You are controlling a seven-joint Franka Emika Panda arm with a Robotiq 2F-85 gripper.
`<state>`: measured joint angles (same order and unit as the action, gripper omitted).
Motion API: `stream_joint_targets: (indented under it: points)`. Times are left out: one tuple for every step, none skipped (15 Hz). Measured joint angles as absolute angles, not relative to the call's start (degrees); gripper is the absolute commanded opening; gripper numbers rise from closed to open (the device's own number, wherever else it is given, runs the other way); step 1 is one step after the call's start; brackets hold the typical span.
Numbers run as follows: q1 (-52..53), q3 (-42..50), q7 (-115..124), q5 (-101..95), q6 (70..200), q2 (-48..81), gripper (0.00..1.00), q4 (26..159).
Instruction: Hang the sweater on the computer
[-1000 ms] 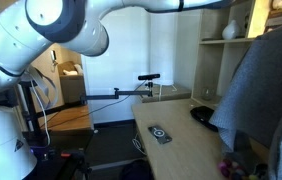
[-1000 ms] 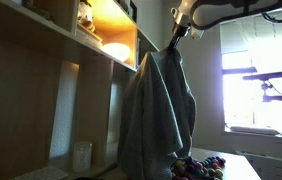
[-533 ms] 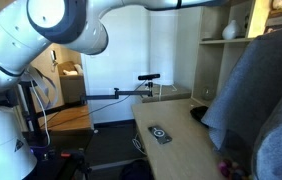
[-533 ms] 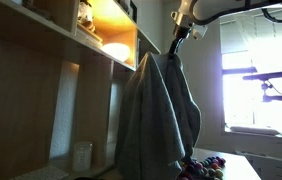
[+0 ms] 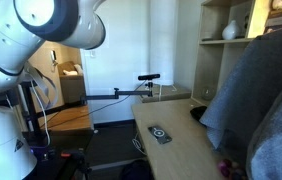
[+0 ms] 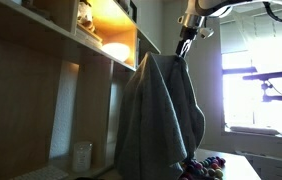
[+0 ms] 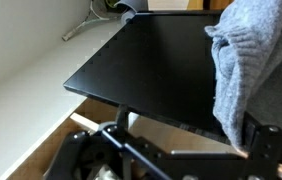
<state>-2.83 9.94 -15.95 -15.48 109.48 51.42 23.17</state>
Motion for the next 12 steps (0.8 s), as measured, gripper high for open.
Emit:
stream_joint_targets:
  points:
    - [-3.56,9.11,-16.30,-14.34,108.71,51.41,1.00,23.17]
    - [-4.24,8.34,-16.66,-13.46,108.02,51.40,1.00,23.17]
    - [-4.83,7.72,-16.75,-12.75,107.20,51.39,1.00,23.17]
    - [-5.33,7.19,-16.78,-12.13,106.37,51.39,1.00,23.17]
    - [-5.78,6.66,-16.82,-11.79,105.67,51.38,1.00,23.17]
    - [-6.13,6.37,-16.82,-11.67,104.95,51.37,1.00,23.17]
    - [-6.36,6.25,-16.82,-11.60,104.33,51.36,1.00,23.17]
    - [-6.53,6.18,-16.82,-11.60,103.85,51.36,1.00,23.17]
    - [-6.57,6.17,-16.82,-11.60,103.42,51.33,1.00,23.17]
    - [-6.55,6.17,-16.78,-11.62,103.19,51.28,1.00,23.14]
    - [-6.44,6.31,-16.60,-12.00,103.16,51.25,1.00,23.00]
    - [-6.17,6.75,-16.25,-12.65,103.17,51.23,1.00,22.71]
